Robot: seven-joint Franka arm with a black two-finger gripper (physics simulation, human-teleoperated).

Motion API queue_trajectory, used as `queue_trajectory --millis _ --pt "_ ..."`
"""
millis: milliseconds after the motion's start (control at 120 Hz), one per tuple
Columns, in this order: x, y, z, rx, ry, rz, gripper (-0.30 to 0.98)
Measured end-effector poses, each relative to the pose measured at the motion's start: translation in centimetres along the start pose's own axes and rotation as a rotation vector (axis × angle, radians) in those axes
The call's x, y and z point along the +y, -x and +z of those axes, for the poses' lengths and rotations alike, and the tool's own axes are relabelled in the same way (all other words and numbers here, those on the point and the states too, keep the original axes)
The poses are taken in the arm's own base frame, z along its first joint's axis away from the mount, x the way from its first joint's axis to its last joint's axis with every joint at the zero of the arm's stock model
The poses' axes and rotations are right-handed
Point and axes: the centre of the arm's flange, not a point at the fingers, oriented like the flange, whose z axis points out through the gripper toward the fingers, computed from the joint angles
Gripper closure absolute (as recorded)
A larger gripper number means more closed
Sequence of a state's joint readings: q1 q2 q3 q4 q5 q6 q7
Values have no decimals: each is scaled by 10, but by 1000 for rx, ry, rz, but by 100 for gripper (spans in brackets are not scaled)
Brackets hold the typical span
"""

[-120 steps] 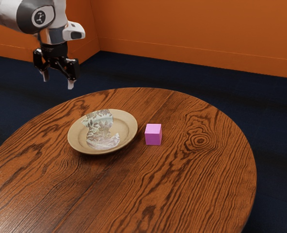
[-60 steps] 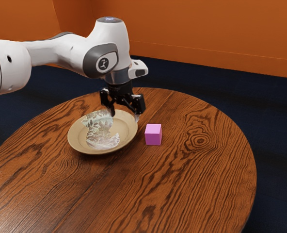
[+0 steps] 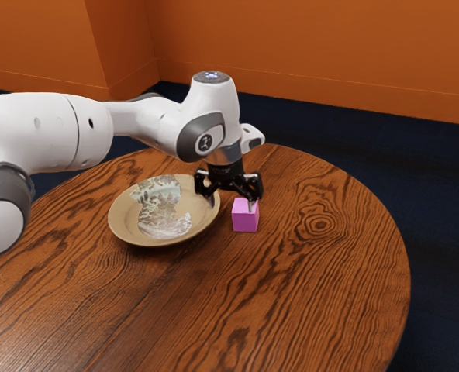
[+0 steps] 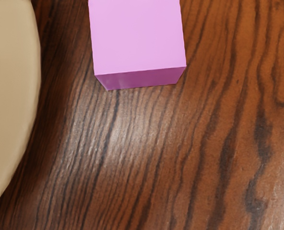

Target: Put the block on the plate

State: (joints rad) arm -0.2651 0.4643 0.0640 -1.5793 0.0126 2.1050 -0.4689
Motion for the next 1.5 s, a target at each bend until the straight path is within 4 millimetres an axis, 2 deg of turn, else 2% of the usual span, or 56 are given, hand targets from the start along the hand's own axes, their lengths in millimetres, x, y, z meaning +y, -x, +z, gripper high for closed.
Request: queue_trajectory --millis 183,342,533,700,883,1133,1500 --pt "-9 -14 23 3 -10 -43 0" --pt "-8 -38 34 32 2 -60 0" --pt "-2 -40 50 17 15 -69 0" --pt "2 -41 55 14 24 -75 0" --pt "10 -61 58 51 31 -67 0" --pt "-5 -84 66 71 31 -76 0" --pt "-9 -87 86 51 30 -67 0"
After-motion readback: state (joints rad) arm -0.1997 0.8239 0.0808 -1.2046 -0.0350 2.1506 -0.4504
